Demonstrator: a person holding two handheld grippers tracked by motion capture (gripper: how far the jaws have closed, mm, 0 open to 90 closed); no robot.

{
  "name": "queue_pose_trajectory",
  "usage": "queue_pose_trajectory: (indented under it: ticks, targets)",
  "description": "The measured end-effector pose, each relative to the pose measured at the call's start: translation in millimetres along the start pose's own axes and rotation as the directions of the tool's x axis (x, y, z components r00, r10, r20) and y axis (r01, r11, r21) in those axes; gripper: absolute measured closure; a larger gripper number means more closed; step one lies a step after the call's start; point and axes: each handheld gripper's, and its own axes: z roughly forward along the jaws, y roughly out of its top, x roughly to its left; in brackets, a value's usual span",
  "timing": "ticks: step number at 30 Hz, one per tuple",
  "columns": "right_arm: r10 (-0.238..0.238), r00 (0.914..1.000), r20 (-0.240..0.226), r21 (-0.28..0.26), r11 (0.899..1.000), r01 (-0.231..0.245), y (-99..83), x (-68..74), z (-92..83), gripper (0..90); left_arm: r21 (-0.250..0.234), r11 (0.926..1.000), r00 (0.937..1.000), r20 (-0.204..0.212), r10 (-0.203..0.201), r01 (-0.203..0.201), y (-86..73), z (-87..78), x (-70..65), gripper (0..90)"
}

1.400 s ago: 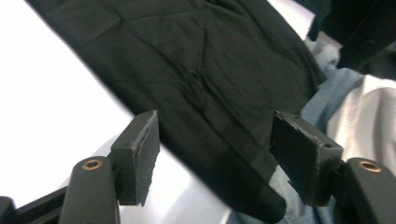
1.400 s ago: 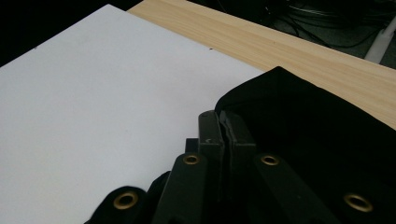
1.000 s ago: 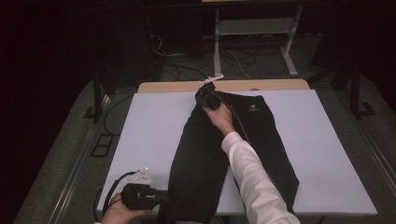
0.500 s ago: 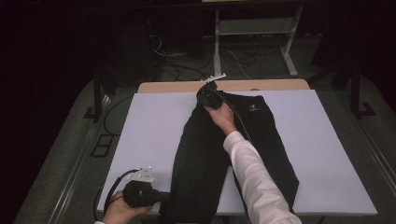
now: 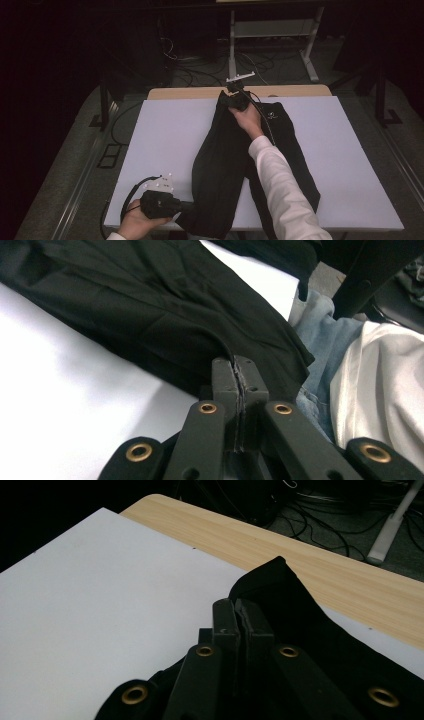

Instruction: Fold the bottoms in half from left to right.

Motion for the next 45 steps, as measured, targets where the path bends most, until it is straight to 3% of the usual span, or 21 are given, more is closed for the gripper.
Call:
queue_pose_trajectory:
  ticks: [9, 14, 30, 37, 45]
  targets:
    - [0.013, 0.9996, 0.024, 0.003, 1.0, -0.013, 4.4, -14.5, -15.6, 86.1, 0.006, 0.9998, 0.9995, 0.028, 0.017, -0.017, 5.4, 7.6, -4.9, 88.6]
    - [0.021, 0.9992, 0.034, 0.006, 1.0, -0.021, 3.4, -24.0, -24.1, 86.1, -0.026, 0.9996, 0.9985, 0.054, 0.009, -0.008, 8.3, 10.2, -6.7, 88.6]
    - [0.05, 0.9977, 0.045, -0.015, 0.999, -0.05, 1.1, -47.3, -48.3, 86.1, -0.055, 0.9975, 0.9925, 0.112, 0.049, -0.043, 29.4, 27.7, -16.6, 88.6]
    - [0.059, 0.997, 0.05, -0.021, 0.998, -0.058, -3.6, -55.6, -54.9, 86.1, -0.04, 0.9951, 0.9849, 0.145, 0.095, -0.09, 42.9, 41.6, -26.0, 88.6]
    - [0.066, 0.9958, 0.064, -0.017, 0.998, -0.065, -15.9, -67.3, -62.3, 86.0, -0.041, 0.9911, 0.972, 0.194, 0.132, -0.127, 57.8, 64.9, -35.2, 88.7]
